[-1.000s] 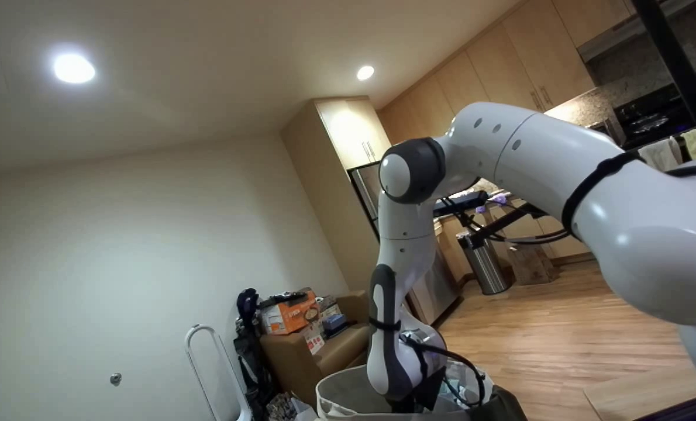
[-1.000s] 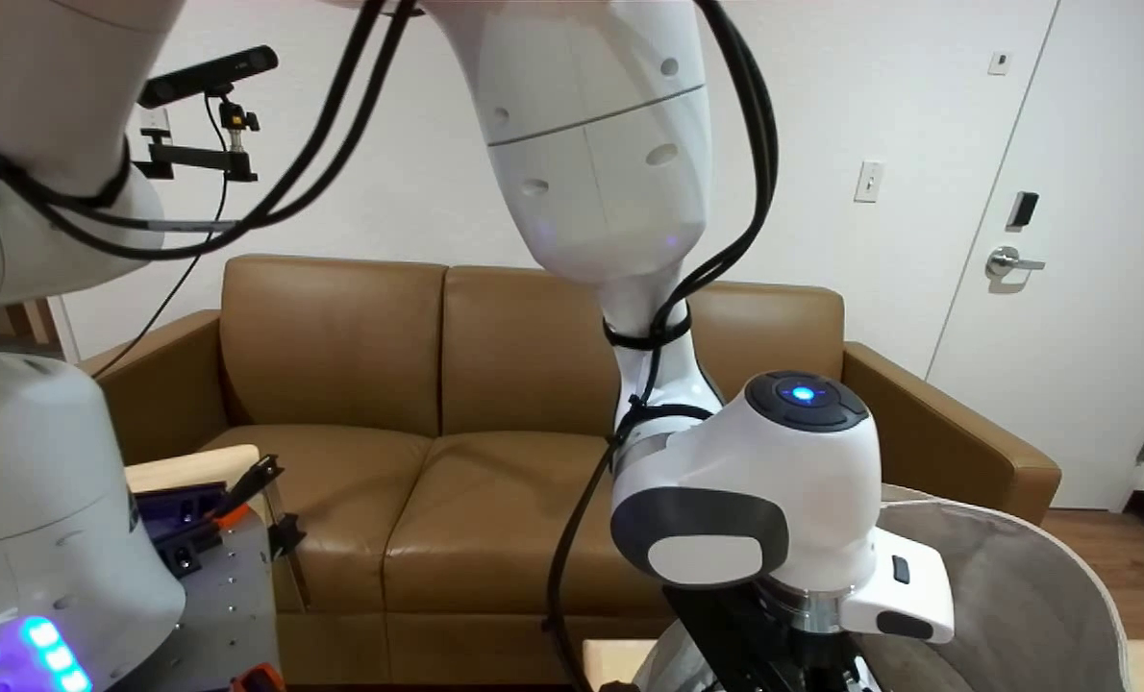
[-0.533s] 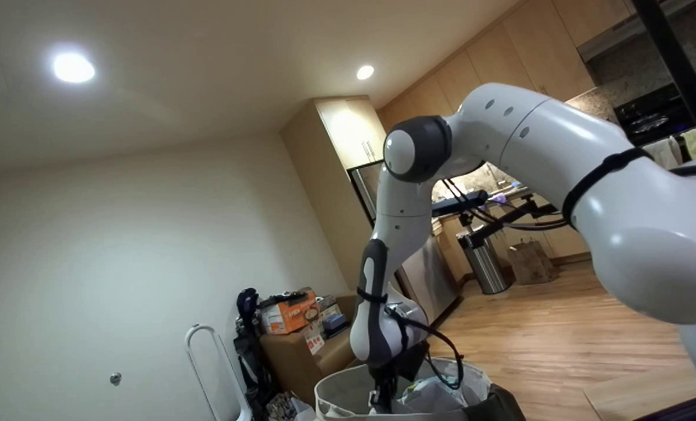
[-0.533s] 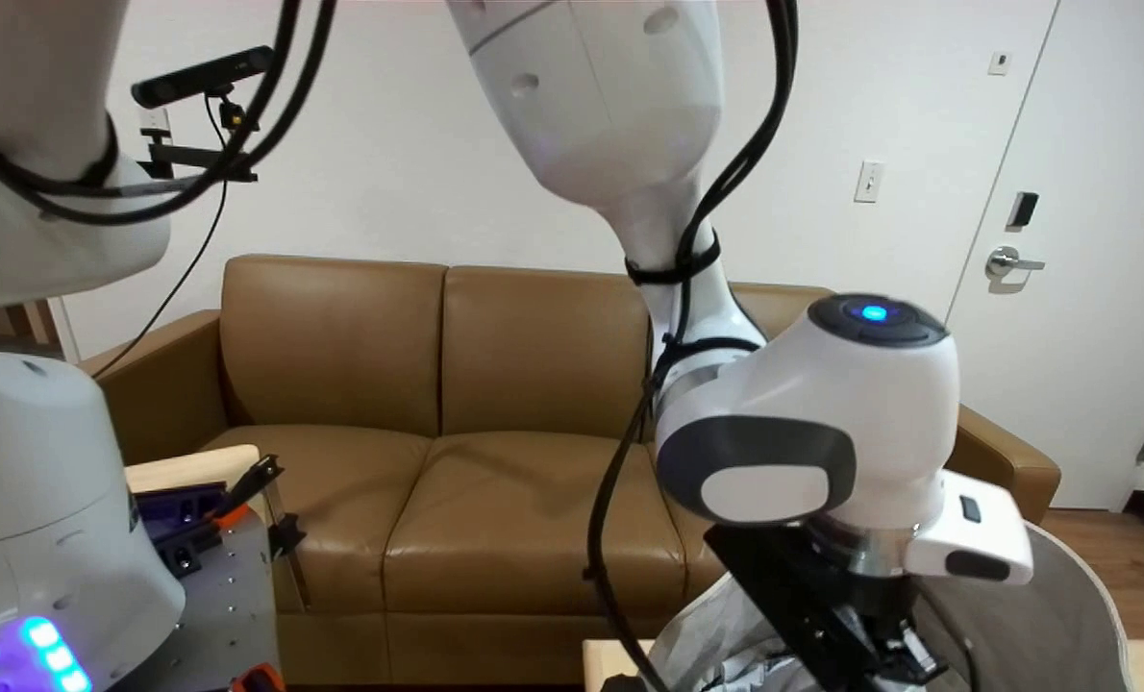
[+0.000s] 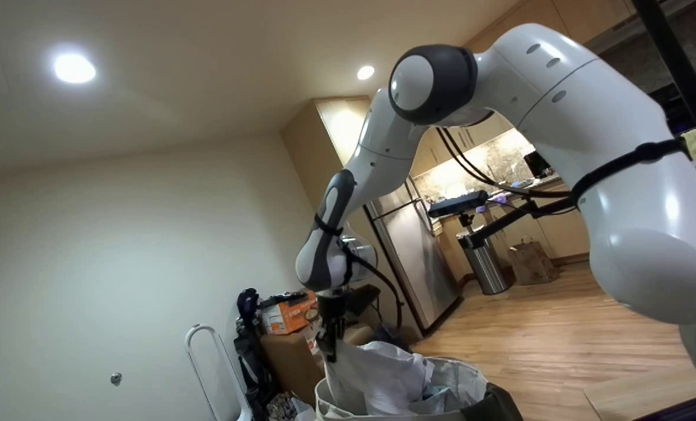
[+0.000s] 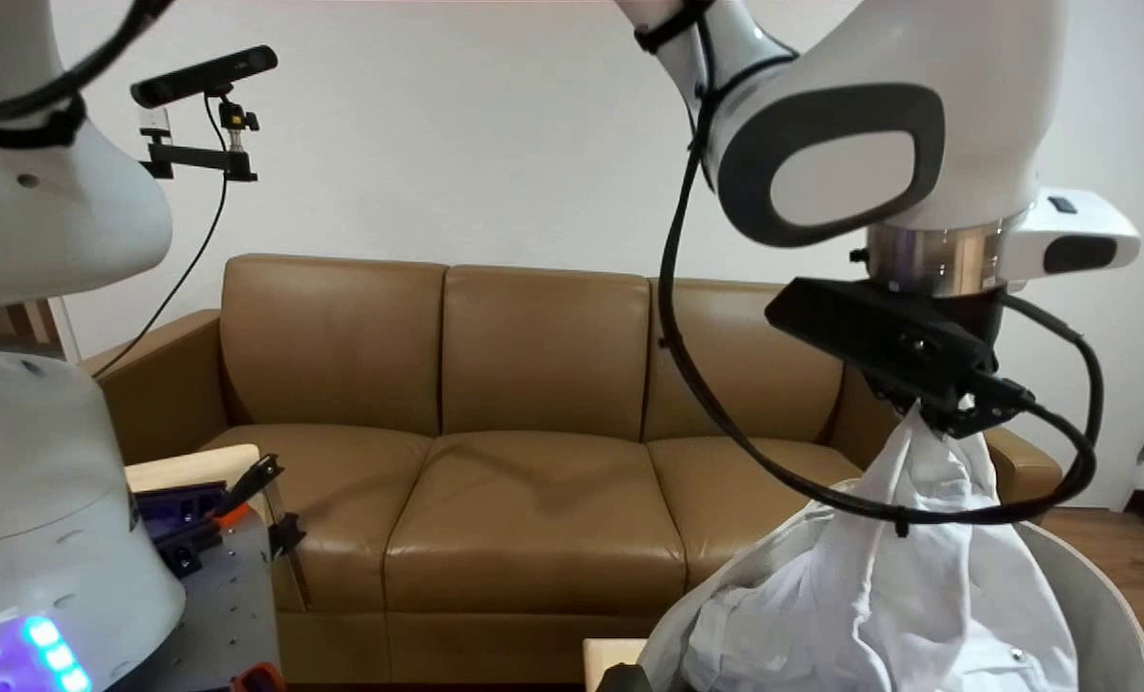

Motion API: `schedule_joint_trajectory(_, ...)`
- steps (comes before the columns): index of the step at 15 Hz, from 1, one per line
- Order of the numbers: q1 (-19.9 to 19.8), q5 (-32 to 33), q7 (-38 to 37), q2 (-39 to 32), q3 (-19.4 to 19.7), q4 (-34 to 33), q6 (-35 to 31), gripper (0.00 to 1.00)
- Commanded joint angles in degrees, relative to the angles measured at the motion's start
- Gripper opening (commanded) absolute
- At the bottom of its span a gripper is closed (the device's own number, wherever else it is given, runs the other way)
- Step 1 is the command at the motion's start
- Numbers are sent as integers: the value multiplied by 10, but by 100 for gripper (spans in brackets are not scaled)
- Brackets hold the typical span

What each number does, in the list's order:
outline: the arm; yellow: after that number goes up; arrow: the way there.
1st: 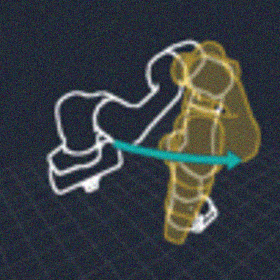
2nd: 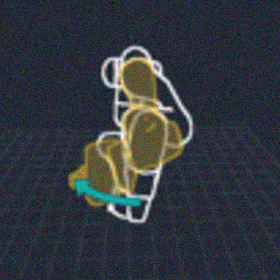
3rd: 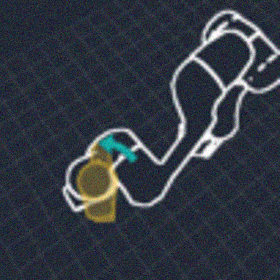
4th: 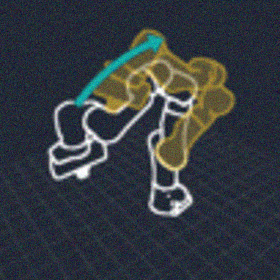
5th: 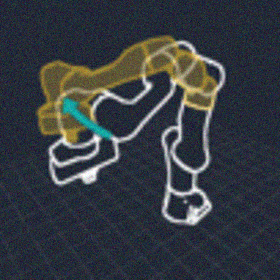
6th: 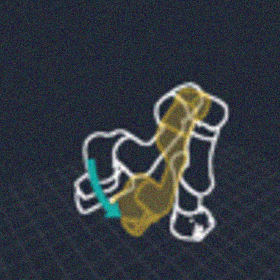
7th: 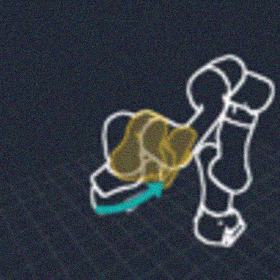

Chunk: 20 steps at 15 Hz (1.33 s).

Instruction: Remove the white clothing from the laundry hamper and put it on the couch

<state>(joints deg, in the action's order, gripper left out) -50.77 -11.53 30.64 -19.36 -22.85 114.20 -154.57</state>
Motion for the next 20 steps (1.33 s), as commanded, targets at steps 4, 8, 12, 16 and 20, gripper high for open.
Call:
schedule_joint_trajectory(4, 65, -62, 11, -37, 156, -5, 169, 9)
schedule_joint_trajectory(8, 126, -46, 1, 8, 190, -45, 188, 8)
schedule_joint_trajectory(12, 210, -28, 10, 52, 219, -87, 181, 8)
schedule_joint_trajectory(16, 294, -14, 10, 104, 238, -120, 214, 8)
schedule_joint_trajectory(20, 364, 12, -20, 148, 244, -161, 244, 8)
